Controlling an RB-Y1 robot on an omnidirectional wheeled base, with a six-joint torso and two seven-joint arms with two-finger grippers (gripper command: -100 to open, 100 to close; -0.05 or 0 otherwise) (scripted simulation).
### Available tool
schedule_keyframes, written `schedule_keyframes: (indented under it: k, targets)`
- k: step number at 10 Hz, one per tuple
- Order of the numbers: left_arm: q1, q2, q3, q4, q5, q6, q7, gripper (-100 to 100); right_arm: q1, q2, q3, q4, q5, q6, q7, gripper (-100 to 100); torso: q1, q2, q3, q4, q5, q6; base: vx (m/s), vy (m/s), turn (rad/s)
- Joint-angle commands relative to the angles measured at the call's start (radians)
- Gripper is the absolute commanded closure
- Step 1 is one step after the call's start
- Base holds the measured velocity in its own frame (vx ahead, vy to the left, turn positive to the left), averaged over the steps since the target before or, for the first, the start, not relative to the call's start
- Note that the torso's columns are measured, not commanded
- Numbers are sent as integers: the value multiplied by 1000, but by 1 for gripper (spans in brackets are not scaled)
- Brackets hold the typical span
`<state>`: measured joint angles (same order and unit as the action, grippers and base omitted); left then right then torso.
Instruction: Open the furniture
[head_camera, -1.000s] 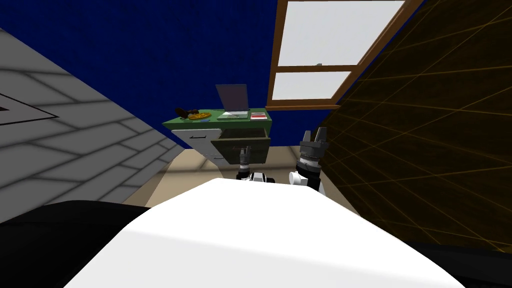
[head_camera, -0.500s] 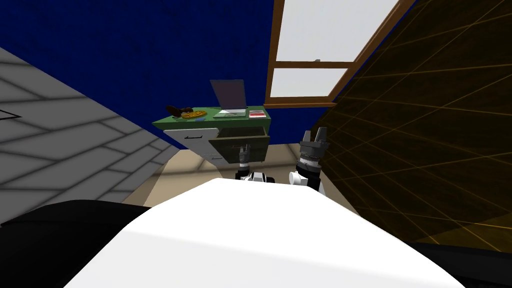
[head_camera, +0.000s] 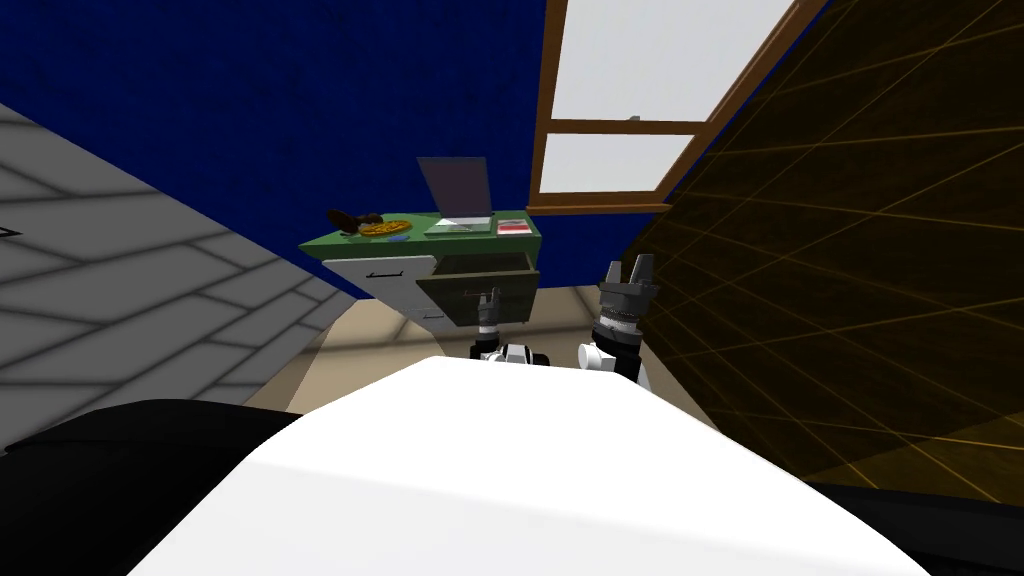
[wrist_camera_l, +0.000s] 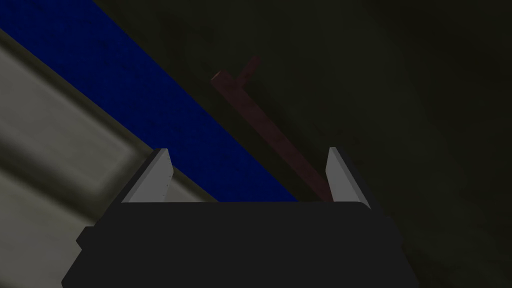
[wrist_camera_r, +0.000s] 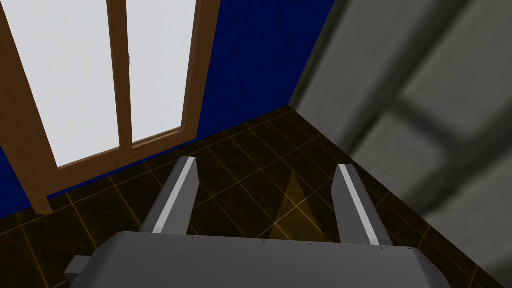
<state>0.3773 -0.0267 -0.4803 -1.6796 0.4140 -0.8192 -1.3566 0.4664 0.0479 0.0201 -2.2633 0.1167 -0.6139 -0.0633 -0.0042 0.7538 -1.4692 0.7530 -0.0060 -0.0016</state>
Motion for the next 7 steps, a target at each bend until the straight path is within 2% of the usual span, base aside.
schedule_keyframes:
  k: [1,2,7]
  targets:
    - [-1,-2,0,-2,2,4,-3,-100,0,0,0,0,0,0,0,0,0,0,0,1,0,0,6,2,-1]
    - [2,-2,0,2,3,8,-3,0,0,0,0,0,0,0,0,0,0,-2,0,-4,1,1,0,0,0]
    - [11,1,1,15,7,17,-1,0,0,0,0,0,0,0,0,0,3,-15,-7,-14,5,2,0,0,0]
